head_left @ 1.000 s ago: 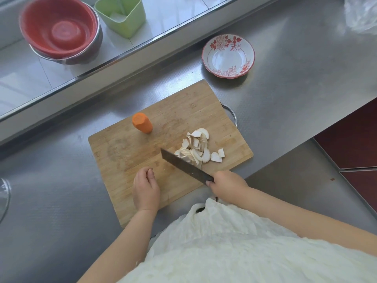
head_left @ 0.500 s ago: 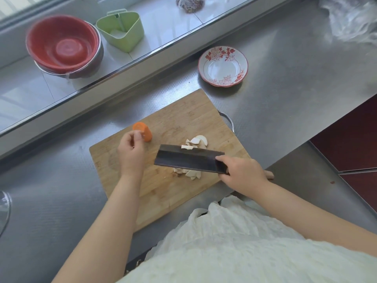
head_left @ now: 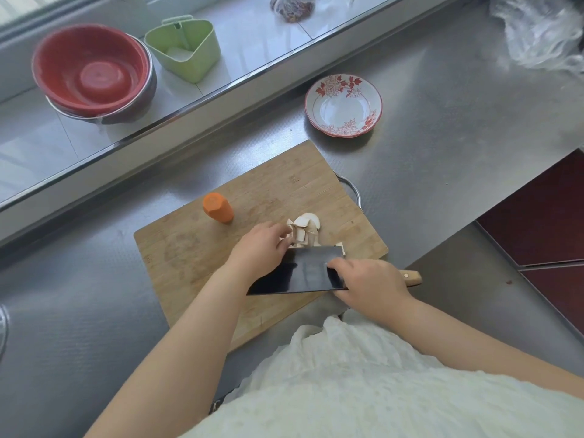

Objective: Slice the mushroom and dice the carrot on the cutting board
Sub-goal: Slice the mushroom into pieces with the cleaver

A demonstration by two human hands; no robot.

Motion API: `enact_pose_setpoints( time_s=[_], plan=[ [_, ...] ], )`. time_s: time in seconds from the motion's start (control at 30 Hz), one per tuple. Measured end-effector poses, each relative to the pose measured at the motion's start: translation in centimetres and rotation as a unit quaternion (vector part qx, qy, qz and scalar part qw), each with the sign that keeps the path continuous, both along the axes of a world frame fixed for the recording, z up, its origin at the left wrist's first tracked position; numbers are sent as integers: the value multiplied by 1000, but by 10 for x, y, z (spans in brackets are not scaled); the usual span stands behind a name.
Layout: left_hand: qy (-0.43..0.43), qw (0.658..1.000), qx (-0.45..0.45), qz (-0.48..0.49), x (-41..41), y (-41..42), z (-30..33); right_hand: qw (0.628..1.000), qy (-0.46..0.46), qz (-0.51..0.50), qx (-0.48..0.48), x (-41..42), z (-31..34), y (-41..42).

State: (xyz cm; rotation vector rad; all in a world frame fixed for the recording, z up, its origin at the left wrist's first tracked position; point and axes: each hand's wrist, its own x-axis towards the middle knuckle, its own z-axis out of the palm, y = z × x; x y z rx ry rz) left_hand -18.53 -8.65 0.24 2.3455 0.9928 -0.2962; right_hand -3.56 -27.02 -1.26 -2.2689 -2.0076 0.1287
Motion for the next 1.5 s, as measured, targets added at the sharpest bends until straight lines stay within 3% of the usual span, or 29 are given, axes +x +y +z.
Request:
enact_pose_setpoints(
  time_s=[0.2,0.27,0.4,0.5,0.77,1.03,1.5],
  plan=[
    [-182,960,99,186,-15,22,7,998,47,5,-33,-4,-12,-14],
    [-192,944,116,242,-24,32,4,996,68,19,-57,-1,-20,-17],
    [-205,920,125,308,-38,43,-6,996,75,46,-8,7,-37,-26],
    [-223,918,124,304,-43,36,-13,995,74,62,9,11,-50,-38],
    [-209,950,100,211,-46,-5,-50,994,93,64,8,6,-66,-68],
    [-200,948,75,235,-44,-12,-61,995,85,29,-32,12,-78,-62],
    [-139,943,11,301,-49,-7,-78,995,79,52,-42,28,-78,5]
  ],
)
